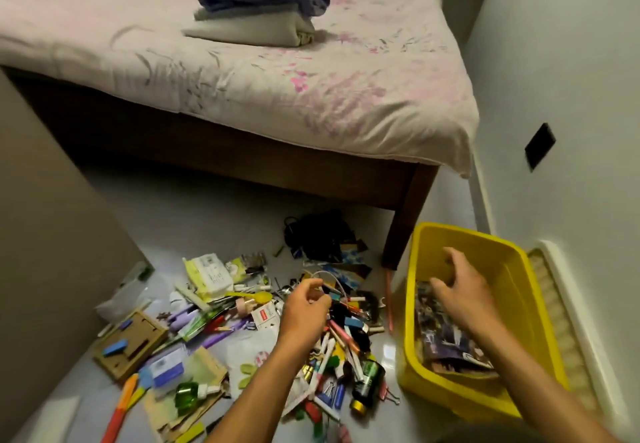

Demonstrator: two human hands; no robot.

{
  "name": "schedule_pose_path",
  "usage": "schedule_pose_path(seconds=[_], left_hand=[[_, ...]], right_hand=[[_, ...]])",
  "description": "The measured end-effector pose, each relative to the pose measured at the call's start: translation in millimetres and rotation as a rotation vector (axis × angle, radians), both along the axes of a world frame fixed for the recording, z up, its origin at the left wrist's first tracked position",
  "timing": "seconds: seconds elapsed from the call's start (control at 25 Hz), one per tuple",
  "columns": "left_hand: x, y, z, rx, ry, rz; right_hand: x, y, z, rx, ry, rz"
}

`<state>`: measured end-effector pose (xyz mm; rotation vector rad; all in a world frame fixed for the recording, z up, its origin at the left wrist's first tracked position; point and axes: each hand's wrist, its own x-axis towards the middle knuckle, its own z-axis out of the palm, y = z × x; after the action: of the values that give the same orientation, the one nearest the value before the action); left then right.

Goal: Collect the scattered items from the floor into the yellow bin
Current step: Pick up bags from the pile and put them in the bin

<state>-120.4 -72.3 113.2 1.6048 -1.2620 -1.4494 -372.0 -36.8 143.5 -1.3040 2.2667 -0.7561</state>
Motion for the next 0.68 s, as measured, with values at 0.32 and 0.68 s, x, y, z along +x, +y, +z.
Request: schedule_pose_path(seconds=[0.32,0.68], left_hand=[[47,-121,-91,-0.003,-0.206,-0.015],[44,-264,-207,-0.027,-0.412,-0.238]], right_hand=[[99,-158,-120,0.15,0.044,0.384],[84,-336,-264,0.366,0.198,0.486]])
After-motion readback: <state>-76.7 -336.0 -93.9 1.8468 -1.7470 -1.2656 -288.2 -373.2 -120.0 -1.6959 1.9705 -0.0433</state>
